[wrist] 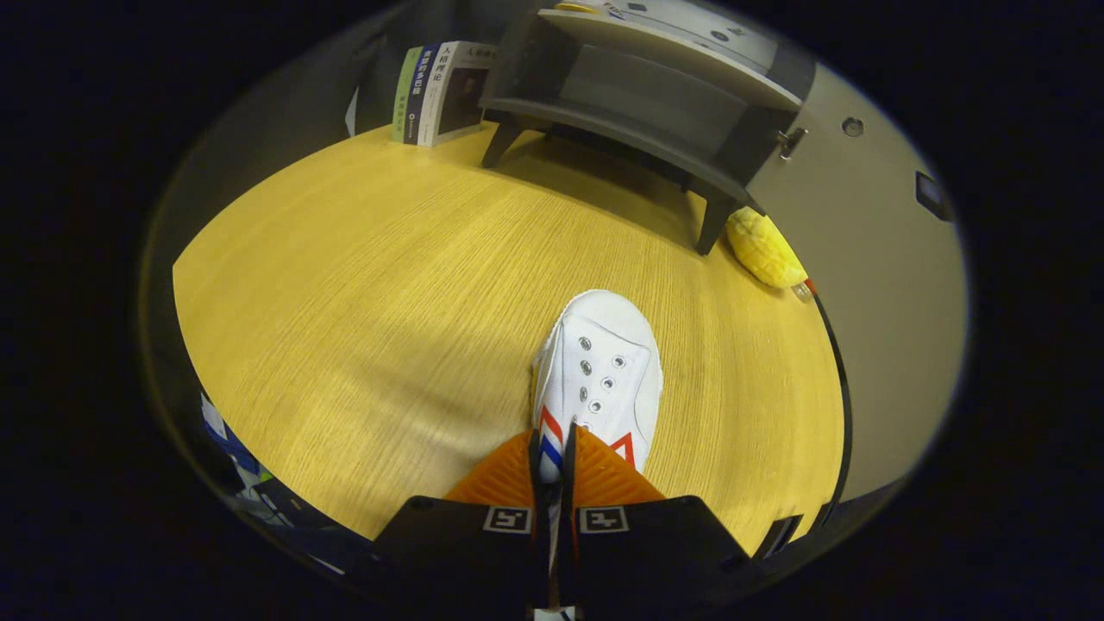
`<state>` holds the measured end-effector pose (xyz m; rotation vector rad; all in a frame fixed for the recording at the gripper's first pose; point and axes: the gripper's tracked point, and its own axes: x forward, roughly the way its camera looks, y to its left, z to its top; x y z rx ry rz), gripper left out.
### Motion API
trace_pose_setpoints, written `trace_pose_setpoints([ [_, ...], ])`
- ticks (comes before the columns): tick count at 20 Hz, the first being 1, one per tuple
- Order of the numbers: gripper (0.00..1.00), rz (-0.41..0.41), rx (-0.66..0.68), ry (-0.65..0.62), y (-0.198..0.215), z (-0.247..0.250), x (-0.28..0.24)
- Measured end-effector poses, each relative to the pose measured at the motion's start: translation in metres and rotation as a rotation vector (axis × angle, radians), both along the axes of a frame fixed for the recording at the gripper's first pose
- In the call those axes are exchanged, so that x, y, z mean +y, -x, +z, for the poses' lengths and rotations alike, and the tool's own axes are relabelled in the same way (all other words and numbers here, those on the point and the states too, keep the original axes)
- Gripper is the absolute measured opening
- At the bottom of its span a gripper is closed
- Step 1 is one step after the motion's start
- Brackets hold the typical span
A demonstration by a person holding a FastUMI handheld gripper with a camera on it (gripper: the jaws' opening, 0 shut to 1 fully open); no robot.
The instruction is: Open the shoe cabinet door, grab the shoes and put them into the shoe cabinet, then close the shoe cabinet door.
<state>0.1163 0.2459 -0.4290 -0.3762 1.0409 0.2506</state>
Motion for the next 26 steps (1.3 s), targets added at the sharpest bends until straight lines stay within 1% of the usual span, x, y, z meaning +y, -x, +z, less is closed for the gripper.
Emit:
trace_pose_setpoints([
  [1,0.01,-0.011,0.000,-0.022,0.005,0.006,0.002],
  [2,0.01,-0.035,0.001,-0.055,0.002,0.003,0.003],
  [4,0.01,-0.098,0.009,-0.126,0.000,0.017,0.004],
  [6,0.01,-0.119,-0.005,-0.158,-0.007,0.029,0.006],
  [10,0.01,-0.120,-0.050,-0.197,-0.037,0.059,0.016],
  [12,0.01,-0.124,-0.085,-0.219,-0.055,0.083,0.022],
  [18,0.01,-0.073,-0.207,-0.227,-0.115,0.156,0.030],
  [26,0.01,-0.026,-0.342,-0.256,-0.191,0.247,0.058],
])
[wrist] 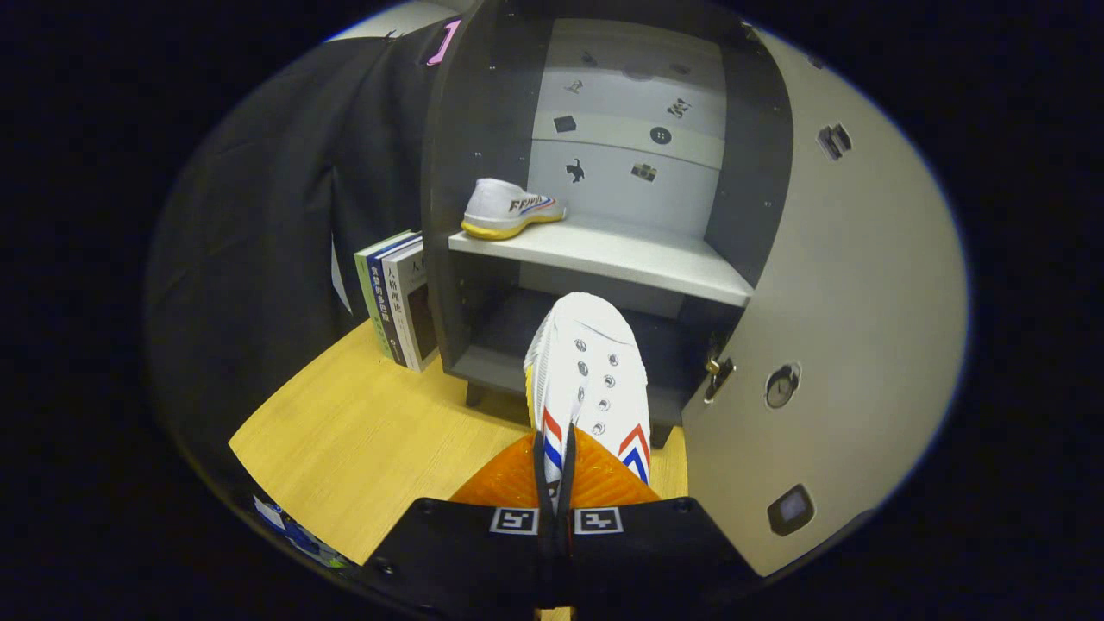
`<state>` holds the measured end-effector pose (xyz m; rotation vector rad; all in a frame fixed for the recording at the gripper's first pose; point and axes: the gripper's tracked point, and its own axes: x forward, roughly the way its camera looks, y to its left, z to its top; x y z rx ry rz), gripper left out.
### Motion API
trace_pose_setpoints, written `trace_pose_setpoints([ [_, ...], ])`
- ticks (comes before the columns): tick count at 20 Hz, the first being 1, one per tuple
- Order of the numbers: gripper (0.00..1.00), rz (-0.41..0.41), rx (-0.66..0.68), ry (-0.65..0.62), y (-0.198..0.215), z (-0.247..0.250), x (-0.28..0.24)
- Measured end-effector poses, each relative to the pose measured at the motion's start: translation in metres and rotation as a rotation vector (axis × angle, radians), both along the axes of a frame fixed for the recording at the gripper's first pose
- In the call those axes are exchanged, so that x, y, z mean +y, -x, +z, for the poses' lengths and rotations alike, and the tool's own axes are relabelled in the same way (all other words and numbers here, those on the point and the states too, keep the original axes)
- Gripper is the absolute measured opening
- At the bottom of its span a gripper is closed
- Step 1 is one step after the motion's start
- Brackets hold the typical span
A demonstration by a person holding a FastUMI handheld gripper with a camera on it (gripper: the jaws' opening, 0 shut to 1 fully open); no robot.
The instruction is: Open the shoe cabinet door, grab the shoes and put them into the shoe cabinet, then close the shoe cabinet door.
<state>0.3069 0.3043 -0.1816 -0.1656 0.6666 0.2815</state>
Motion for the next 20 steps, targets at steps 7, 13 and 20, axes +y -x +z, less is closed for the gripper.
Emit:
trace_pose_setpoints([
  [7,0.01,0.000,-0.115,0.005,-0.074,0.066,0.020],
  [13,0.01,-0.032,-0.130,0.000,-0.132,0.088,0.023],
  [20,0.01,-0.102,-0.104,-0.004,-0.208,0.085,0.007],
])
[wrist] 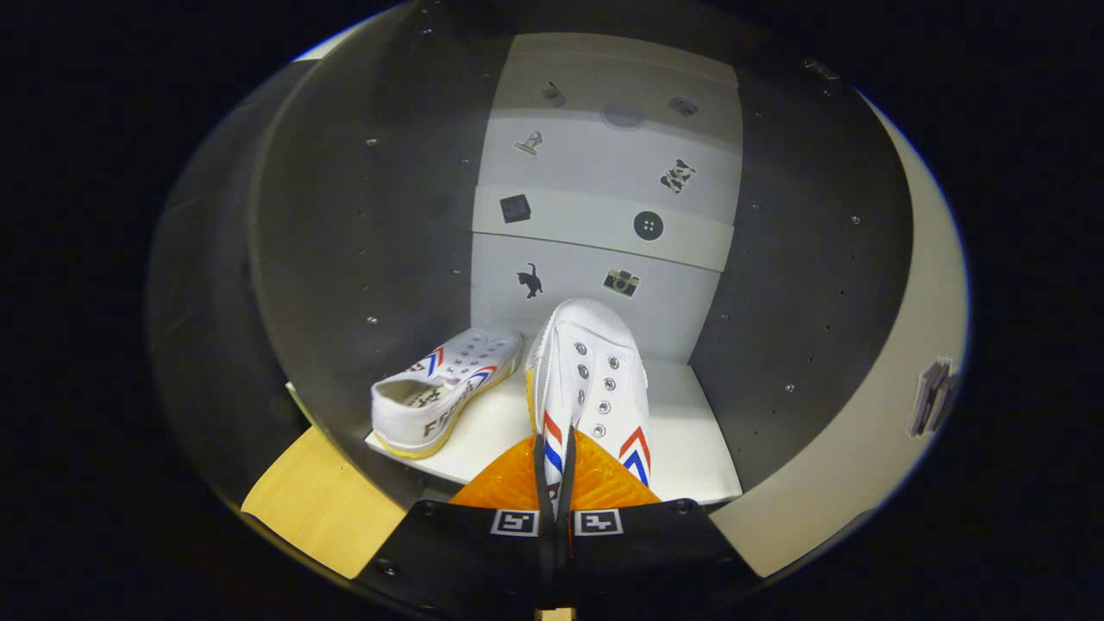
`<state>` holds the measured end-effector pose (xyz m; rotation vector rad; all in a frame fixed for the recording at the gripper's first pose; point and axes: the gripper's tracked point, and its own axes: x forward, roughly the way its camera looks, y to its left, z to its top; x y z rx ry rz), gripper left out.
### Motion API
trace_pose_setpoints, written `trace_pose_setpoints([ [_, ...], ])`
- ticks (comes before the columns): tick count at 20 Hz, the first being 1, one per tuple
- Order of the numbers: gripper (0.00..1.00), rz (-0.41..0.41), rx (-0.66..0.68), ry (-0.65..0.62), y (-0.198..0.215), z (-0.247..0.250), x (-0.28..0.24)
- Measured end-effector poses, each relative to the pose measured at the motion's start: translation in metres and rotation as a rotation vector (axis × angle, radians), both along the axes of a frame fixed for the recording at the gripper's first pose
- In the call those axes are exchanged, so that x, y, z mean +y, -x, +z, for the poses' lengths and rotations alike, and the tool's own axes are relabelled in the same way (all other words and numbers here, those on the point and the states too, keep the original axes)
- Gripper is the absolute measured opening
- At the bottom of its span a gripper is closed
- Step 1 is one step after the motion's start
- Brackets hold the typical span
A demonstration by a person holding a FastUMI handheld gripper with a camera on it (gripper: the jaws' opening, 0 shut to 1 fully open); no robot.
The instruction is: Open the shoe cabinet door, grab the shoes and put them into the shoe cabinet, then close the shoe cabinet door.
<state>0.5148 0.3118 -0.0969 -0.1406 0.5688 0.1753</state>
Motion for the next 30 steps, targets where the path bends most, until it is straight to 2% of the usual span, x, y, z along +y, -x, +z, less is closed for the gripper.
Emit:
trace_pose_setpoints([
  [9,0.01,-0.011,0.042,-0.009,-0.070,-0.037,0.011],
  [16,0.01,0.003,0.069,0.015,-0.077,-0.059,0.018],
  [17,0.04,0.002,0.063,0.027,-0.078,-0.059,0.016],
  [20,0.37,0.015,0.003,0.018,-0.072,-0.044,0.018],
  [24,1.00,0.009,-0.078,-0.003,-0.044,-0.014,0.018],
  [30,0.98,0.021,-0.232,-0.074,0.048,0.056,0.015],
])
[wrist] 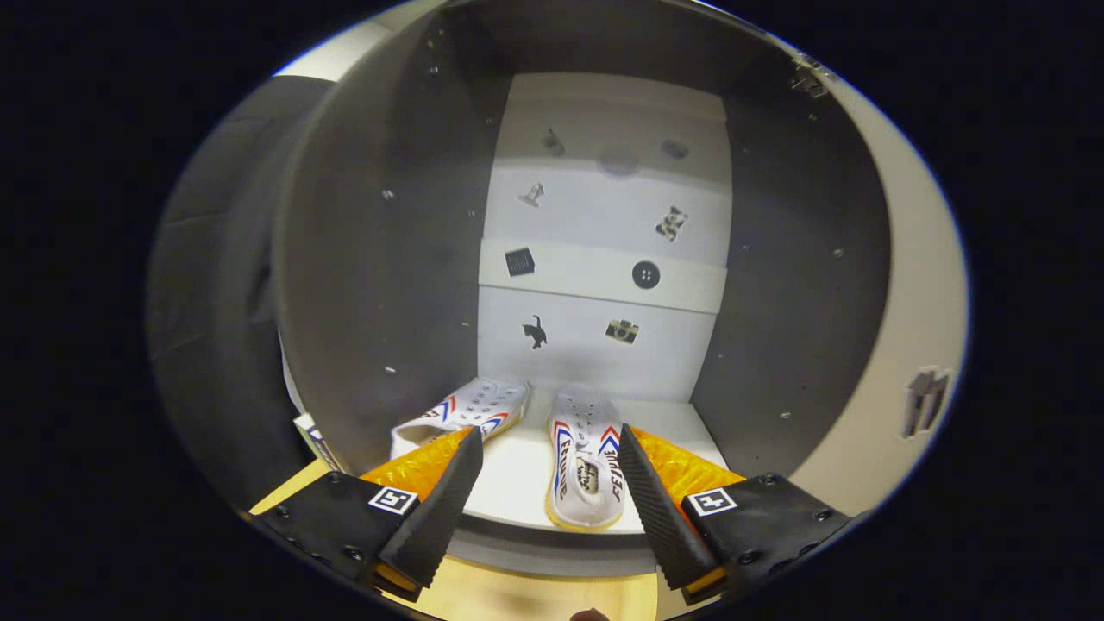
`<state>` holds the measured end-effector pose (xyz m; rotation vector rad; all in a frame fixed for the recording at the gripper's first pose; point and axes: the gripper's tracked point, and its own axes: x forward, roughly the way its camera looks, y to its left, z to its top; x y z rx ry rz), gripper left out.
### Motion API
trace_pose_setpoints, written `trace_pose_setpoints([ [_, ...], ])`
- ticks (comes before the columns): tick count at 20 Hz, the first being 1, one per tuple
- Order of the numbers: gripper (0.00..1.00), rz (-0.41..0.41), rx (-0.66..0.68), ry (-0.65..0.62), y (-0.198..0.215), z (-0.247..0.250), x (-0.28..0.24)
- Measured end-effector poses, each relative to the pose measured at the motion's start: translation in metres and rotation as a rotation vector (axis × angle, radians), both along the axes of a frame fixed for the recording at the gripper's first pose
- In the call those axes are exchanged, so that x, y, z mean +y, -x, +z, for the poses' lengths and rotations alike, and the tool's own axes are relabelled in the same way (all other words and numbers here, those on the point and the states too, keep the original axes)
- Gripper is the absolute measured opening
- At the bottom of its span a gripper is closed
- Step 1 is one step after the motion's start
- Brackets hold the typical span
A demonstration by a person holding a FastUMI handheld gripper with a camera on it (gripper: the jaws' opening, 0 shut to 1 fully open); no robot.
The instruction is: Open the shoe cabinet door, grab the shoes and put them into the shoe cabinet, then close the shoe cabinet door.
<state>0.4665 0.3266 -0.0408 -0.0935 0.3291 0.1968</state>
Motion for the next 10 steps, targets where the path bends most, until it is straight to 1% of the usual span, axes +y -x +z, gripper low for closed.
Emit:
trace_pose_setpoints([
  [5,0.97,0.008,-0.101,-0.036,0.086,0.055,-0.016],
  [10,0.97,0.025,-0.134,-0.078,0.163,0.086,-0.031],
])
